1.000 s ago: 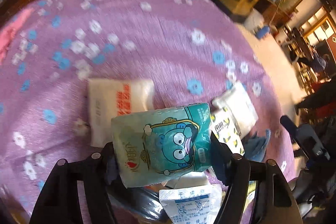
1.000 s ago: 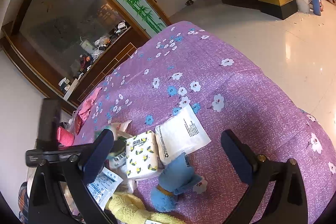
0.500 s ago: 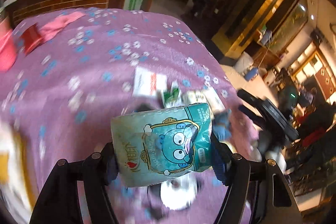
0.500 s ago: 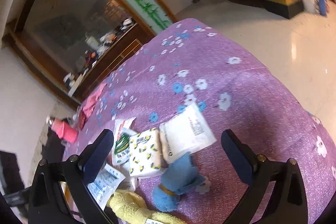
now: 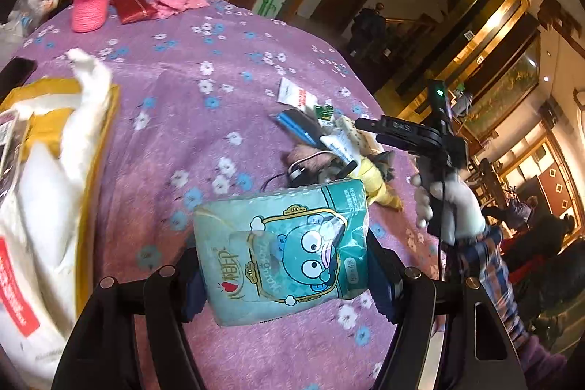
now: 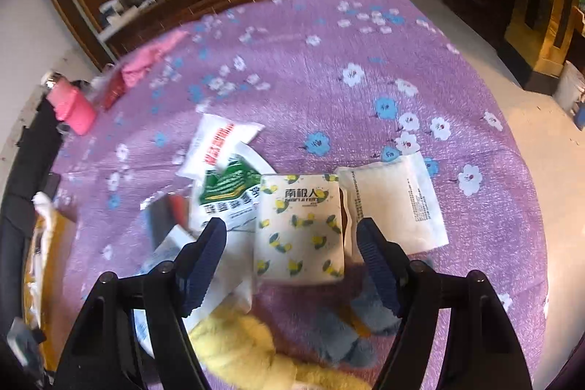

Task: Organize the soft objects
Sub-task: 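Carry both tissue packs into the white box and open both tools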

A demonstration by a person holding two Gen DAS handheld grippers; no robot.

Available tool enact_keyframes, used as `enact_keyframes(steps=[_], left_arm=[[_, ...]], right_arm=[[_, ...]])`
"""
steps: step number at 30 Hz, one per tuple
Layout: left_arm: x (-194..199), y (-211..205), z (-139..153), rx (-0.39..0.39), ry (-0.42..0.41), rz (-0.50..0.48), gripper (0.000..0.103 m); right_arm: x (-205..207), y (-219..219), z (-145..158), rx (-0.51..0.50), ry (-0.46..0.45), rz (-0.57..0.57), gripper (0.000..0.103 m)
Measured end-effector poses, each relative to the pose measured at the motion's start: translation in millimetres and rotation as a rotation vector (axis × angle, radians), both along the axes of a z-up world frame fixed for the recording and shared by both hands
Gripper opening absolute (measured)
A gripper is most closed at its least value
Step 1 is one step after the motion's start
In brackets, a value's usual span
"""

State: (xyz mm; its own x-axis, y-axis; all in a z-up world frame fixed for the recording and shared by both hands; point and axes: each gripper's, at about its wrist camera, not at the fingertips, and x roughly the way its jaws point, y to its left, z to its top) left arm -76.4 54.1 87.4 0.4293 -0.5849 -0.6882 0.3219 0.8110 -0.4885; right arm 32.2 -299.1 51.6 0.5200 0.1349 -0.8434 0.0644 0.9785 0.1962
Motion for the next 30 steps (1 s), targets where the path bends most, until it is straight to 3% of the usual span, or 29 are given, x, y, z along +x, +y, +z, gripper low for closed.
enact_keyframes(steps=[2, 6, 13, 20, 27, 30], left_arm=[[-8.5, 7.5, -2.2, 0.004, -0.008, 0.011, 0.075], [-14.8, 14.7, -6.1, 0.007, -0.016, 0.027, 0.075], [-24.3, 21.9, -5.8, -0.01, -0.033, 0.035, 0.075], [-37.1, 24.4, -5.8, -0.026, -0.045, 0.029, 0.075], [-58.3, 32.4, -7.2, -0.037, -0.054, 0.026, 0.075], [-65.6, 52.5, -3.1, -0.024, -0.077, 0.072, 0.075]], right_arm=[[9.0, 4.0, -9.0, -0.015, 0.038, -0.003, 0.058], [13.2, 10.0, -13.5, -0.061, 0.04, -0.004, 0.047], [-11.9, -1.0, 19.2, -0.034, -0.04, -0.045, 0.046], [-64.4, 5.1, 58.8, -0.005, -0.126, -0.015, 0.046], [-112.1, 59.7, 72.2, 0.078, -0.169, 0.124, 0.046], [-124.8, 95.5, 78.3, 0.118, -0.179, 0.208, 0.046]])
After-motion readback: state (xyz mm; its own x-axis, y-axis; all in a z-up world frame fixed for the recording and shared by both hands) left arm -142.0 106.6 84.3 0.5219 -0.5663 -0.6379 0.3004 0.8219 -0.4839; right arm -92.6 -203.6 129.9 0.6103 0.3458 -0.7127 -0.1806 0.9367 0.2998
